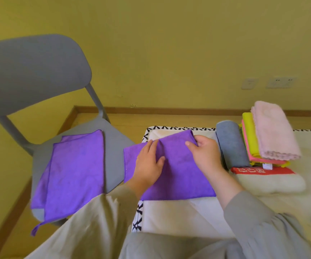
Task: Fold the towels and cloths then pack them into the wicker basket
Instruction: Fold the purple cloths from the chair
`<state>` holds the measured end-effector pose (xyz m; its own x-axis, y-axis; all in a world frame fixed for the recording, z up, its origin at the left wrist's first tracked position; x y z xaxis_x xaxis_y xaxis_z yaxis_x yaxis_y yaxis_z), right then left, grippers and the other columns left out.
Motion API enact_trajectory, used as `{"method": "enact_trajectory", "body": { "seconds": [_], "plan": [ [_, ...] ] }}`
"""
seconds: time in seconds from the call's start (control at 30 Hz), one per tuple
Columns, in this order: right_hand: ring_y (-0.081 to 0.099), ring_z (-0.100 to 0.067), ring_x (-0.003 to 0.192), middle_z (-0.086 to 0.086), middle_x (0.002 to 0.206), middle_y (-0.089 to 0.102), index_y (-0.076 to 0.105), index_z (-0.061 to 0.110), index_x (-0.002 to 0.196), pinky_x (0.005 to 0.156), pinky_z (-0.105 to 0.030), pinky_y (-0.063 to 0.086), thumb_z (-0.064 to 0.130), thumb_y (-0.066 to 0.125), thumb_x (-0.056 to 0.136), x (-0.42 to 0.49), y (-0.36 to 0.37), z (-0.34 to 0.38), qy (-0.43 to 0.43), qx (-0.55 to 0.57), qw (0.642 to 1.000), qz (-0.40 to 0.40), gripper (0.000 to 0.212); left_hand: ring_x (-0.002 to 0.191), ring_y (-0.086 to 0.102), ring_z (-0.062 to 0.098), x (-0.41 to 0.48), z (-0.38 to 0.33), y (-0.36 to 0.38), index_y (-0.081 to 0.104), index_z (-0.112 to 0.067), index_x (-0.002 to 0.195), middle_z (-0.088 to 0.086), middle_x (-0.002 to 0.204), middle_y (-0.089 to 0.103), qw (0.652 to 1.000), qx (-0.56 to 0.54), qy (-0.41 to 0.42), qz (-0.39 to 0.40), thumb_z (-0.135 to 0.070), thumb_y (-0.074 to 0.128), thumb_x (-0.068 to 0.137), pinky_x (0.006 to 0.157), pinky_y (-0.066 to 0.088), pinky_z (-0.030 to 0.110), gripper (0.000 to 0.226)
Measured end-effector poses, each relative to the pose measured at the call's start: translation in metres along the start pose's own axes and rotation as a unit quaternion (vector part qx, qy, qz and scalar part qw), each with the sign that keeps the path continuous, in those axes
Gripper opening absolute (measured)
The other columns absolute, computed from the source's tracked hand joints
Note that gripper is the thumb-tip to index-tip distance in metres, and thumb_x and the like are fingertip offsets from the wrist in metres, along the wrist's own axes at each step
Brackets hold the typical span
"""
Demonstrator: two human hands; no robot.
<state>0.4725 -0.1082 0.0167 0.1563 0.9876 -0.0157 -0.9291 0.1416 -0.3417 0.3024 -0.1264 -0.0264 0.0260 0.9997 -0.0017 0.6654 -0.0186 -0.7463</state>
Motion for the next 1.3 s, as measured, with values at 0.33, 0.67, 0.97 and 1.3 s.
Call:
{"method": "enact_trajectory", "body": {
  "seconds": [0.33,0.67,0.97,1.3],
  "plan": [
    [0.035,-0.011,0.054,-0.003,0.055,0.051,0.058,0.006,0.067,0.053,-0.029,0.026,0.012,0.071,0.079,-0.041,-0.004,0.098,-0.089,-0.019,0.993,0.073,0.019,0.1,0.058,0.009,-0.023,-0.095,-0.129,0.066,-0.013,0.111,-0.005,0.101,0.064,0.989,-0.123,0.075,-0.037,-0.002,0.06,0.081,0.08,0.038,0.006,0.033],
    [0.043,-0.013,0.053,-0.002,0.061,0.062,0.061,0.017,0.064,0.055,-0.029,0.031,0.016,0.075,0.076,-0.097,-0.028,0.195,-0.162,-0.08,0.977,0.111,0.019,0.052,0.044,-0.003,-0.09,-0.151,-0.21,0.065,-0.013,0.081,-0.011,0.063,0.052,0.985,-0.113,0.085,-0.097,-0.015,0.065,0.087,0.051,0.032,0.009,0.006],
    [0.056,-0.019,0.06,-0.01,0.073,0.069,0.064,0.009,0.073,0.059,-0.03,0.044,0.02,0.075,0.076,-0.132,-0.051,0.254,-0.212,-0.191,0.951,0.12,0.016,0.049,0.039,0.002,-0.134,-0.182,-0.252,0.058,-0.016,0.071,-0.009,0.055,0.05,0.967,-0.124,0.102,-0.195,-0.012,0.06,0.09,0.046,0.03,0.013,0.02],
    [0.048,-0.016,0.059,-0.004,0.067,0.061,0.065,0.013,0.081,0.059,-0.029,0.038,0.016,0.061,0.09,-0.158,-0.078,0.289,-0.275,-0.185,0.935,0.126,0.01,0.056,0.038,0.012,-0.162,-0.194,-0.286,0.048,-0.014,0.074,-0.006,0.06,0.044,0.942,-0.153,0.067,-0.292,-0.02,0.047,0.097,0.055,0.032,0.028,0.024]
  ]
}}
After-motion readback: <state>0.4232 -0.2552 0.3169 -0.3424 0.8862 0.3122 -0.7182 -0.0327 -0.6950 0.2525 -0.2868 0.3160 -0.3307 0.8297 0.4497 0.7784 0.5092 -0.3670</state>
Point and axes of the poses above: each hand's wrist, its own x-axis towards the middle knuckle, its own y-axis out of the palm, z = x × y, the point moved 2 cm from there along x, towards the middle knuckle
